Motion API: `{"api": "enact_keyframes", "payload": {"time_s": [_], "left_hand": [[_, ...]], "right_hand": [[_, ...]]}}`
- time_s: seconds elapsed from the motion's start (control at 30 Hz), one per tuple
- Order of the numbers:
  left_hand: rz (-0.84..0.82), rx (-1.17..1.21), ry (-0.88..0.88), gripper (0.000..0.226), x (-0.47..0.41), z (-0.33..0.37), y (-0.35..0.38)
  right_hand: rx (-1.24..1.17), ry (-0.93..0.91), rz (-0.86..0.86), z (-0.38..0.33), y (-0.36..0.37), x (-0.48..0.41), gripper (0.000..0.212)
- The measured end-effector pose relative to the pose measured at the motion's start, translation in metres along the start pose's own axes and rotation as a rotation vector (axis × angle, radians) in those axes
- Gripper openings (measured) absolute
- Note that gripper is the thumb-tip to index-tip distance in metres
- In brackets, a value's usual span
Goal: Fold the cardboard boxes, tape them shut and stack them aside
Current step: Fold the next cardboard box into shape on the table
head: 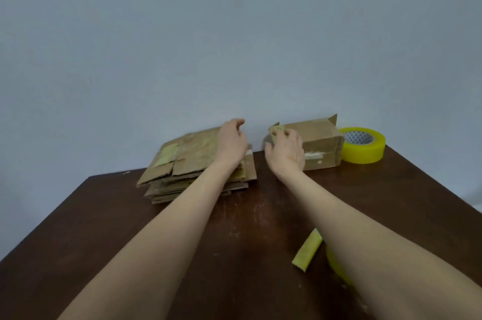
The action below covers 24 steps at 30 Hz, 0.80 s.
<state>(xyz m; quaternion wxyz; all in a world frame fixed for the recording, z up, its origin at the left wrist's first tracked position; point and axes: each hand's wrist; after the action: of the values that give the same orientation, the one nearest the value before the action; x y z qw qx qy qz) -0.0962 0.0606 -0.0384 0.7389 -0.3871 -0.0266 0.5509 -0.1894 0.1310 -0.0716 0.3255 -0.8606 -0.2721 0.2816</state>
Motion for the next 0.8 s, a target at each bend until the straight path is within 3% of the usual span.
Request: {"api": "enact_keyframes", "payload": {"time_s": [0.13, 0.23, 0.37, 0.47, 0.57, 0.7, 0.8], "left_hand": [[0.124, -0.248, -0.05, 0.043, -0.005, -0.054, -0.066], [0.129, -0.39, -0.273, 0.055, -0.009, -0.105, -0.105], [0.02, -0.344, -0.553, 0.068, -0.021, -0.159, -0.13], [-0.001, -0.192, -0.554, 0.064, -0.025, -0.173, -0.128], [0.111, -0.009, -0.536, 0.07, -0.026, -0.162, -0.119], [0.352, -0.164, -0.438, 0.071, -0.02, -0.136, -0.135], [0.403, 0.019, -0.478, 0.087, -0.008, -0.13, -0.16]], "right_hand": [[-0.034, -0.035, -0.168, -0.045, 0.024, 0.005, 0.049], [-0.11, 0.062, -0.255, -0.067, 0.045, -0.008, 0.051], [-0.159, 0.15, -0.323, -0.079, 0.062, -0.022, 0.035], [-0.293, 0.171, -0.297, -0.086, 0.068, -0.031, 0.034], [-0.653, 0.269, -0.314, -0.101, 0.072, -0.031, 0.021], [-0.932, 0.274, -0.324, -0.109, 0.064, -0.017, 0.019], [-1.079, 0.26, -0.375, -0.101, 0.043, 0.002, 0.016]]}}
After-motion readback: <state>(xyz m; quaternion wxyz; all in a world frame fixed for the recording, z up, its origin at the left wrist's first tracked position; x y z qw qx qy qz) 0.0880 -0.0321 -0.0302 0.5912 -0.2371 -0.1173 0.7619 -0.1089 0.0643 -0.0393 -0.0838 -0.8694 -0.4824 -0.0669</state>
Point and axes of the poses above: each hand's wrist, its own x-axis away from the middle knuckle, its own y-axis out of the palm, z = x × y
